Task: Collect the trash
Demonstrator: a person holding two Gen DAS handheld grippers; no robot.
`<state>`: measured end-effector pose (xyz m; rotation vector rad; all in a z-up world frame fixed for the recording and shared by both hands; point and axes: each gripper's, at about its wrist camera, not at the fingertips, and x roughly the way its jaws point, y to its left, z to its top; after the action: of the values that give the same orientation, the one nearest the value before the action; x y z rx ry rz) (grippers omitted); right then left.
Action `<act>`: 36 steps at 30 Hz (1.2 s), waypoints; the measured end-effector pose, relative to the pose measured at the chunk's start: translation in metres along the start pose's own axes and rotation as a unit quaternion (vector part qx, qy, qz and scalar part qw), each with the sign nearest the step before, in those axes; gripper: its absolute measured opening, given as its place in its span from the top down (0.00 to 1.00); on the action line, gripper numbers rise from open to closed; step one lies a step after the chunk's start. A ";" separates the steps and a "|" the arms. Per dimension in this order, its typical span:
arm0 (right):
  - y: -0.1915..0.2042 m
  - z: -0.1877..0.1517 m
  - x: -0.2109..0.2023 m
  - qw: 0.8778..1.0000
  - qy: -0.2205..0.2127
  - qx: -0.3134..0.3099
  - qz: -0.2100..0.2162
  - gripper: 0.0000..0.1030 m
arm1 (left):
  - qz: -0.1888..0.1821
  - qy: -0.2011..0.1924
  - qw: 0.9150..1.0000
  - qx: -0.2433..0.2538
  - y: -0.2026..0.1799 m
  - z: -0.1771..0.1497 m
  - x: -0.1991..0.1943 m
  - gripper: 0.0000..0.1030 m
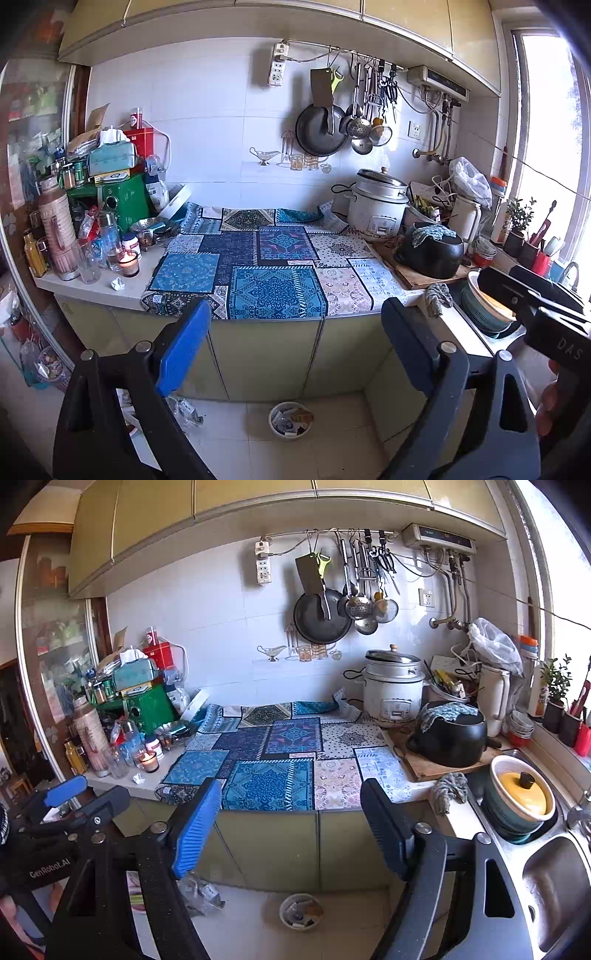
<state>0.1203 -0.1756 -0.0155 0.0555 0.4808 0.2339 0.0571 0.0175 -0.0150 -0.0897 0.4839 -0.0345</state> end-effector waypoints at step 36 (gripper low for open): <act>0.016 -0.012 -0.045 1.000 0.002 -0.014 -0.007 0.00 | 0.023 -0.025 0.999 0.018 -0.008 -0.010 -0.052 0.01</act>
<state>0.0726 -0.1706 -0.0044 0.0234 0.4825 0.2273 0.0065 0.0116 0.0015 -0.0442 0.4355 0.0032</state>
